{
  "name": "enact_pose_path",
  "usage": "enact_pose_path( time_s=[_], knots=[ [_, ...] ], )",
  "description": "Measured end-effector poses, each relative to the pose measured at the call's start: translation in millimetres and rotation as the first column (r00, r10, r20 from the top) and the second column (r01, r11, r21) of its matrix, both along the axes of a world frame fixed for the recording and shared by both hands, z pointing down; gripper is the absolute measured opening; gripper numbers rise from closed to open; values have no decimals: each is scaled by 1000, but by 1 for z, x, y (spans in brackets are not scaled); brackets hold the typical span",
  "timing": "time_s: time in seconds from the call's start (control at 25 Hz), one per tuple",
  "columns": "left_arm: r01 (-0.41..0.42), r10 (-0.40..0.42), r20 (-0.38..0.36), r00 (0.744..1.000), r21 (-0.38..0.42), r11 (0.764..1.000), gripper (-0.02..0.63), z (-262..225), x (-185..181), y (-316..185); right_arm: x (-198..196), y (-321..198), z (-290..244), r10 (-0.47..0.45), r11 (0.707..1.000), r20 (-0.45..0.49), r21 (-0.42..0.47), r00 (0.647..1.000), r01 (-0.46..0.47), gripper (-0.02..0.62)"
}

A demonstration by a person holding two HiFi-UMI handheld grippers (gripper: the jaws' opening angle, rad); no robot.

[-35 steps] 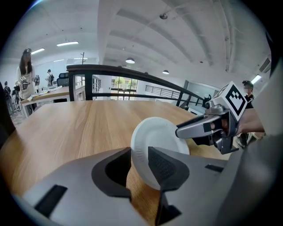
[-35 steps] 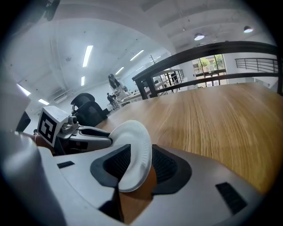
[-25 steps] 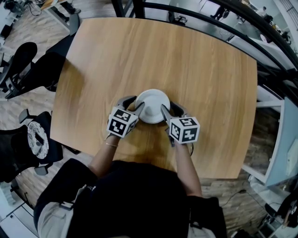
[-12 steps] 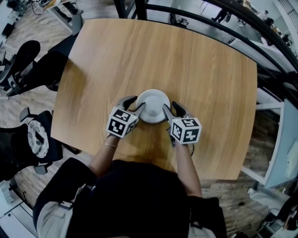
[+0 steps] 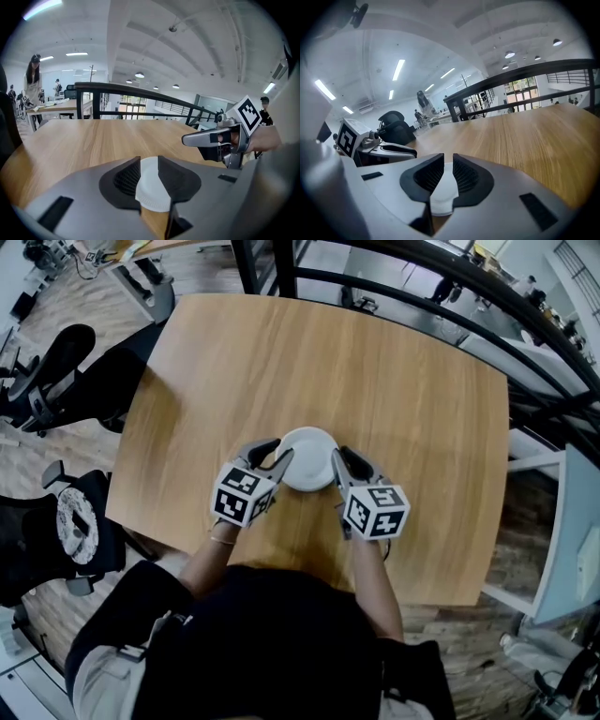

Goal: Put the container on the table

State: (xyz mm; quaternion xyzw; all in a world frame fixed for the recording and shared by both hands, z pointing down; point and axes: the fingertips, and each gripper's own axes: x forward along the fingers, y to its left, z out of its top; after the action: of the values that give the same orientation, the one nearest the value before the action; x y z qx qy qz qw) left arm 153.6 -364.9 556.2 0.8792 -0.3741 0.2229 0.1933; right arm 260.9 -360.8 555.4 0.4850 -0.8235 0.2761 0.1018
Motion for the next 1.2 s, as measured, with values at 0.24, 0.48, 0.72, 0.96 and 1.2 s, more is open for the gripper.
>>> enact_pose_path(
  time_s=[0.24, 0.48, 0.72, 0.96, 1.2],
  knots=[
    [8, -8, 6, 1000, 73, 997, 48, -27, -1, 10, 3, 11, -37, 10, 996, 30, 87, 999, -13, 44],
    [1, -1, 2, 1000, 100, 995, 41, -42, 2, 24, 5, 23, -63, 20, 990, 71, 136, 997, -29, 41],
    [-7, 7, 1, 1000, 111, 994, 41, -50, 4, 31, 2, 30, -74, 8, 987, 82, 160, 997, -21, 38],
    [-15, 16, -5, 1000, 117, 993, 41, -53, 3, 35, -2, 34, -76, 7, 986, 85, 165, 996, -21, 34],
    [-22, 23, -4, 1000, 121, 992, 41, -54, 4, 36, -1, 37, -76, 4, 986, 76, 166, 997, -17, 28]
  ],
)
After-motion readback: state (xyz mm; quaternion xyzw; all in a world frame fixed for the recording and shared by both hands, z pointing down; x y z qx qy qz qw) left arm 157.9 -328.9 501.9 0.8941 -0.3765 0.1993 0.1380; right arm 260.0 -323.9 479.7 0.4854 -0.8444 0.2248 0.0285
